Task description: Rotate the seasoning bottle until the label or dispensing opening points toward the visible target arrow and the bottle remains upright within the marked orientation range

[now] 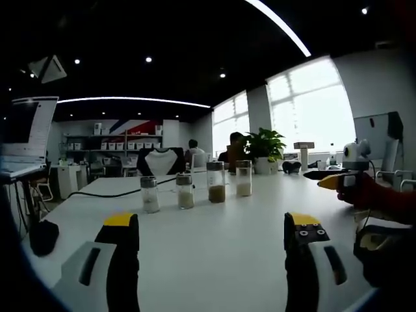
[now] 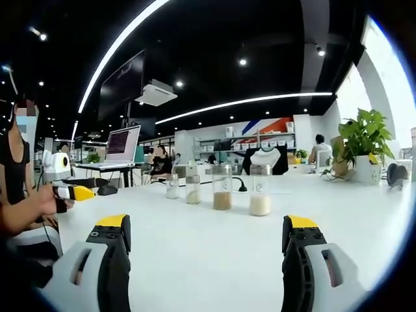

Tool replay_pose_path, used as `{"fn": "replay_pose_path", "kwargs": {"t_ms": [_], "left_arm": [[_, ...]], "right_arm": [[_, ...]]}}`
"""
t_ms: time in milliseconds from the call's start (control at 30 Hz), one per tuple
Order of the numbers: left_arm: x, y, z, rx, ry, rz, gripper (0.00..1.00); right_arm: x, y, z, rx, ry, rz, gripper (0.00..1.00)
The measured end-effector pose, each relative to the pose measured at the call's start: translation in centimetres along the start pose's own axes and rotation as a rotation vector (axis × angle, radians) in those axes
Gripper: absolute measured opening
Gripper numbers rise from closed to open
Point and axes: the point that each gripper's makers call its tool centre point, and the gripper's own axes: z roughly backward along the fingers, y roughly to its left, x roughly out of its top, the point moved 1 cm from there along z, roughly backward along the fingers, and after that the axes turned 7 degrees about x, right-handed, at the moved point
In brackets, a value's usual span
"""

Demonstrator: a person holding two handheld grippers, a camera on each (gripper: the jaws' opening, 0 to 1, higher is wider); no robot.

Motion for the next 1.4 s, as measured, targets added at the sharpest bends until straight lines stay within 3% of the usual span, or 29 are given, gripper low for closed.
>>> {"fn": "replay_pose_path", "kwargs": {"t_ms": [967, 1400], "left_arm": [[-0.2, 0.8, 0.2, 0.025, 0.002, 0.0, 0.97], [-0.5, 2.2, 0.2, 0.056, 0.01, 0.011, 0.97]], "right_arm": [[0.0, -0.6, 0.3, -0.015, 0.001, 0.004, 0.99], [-0.5, -0.1, 0.1, 0.007, 0.025, 0.011, 0.99]]}}
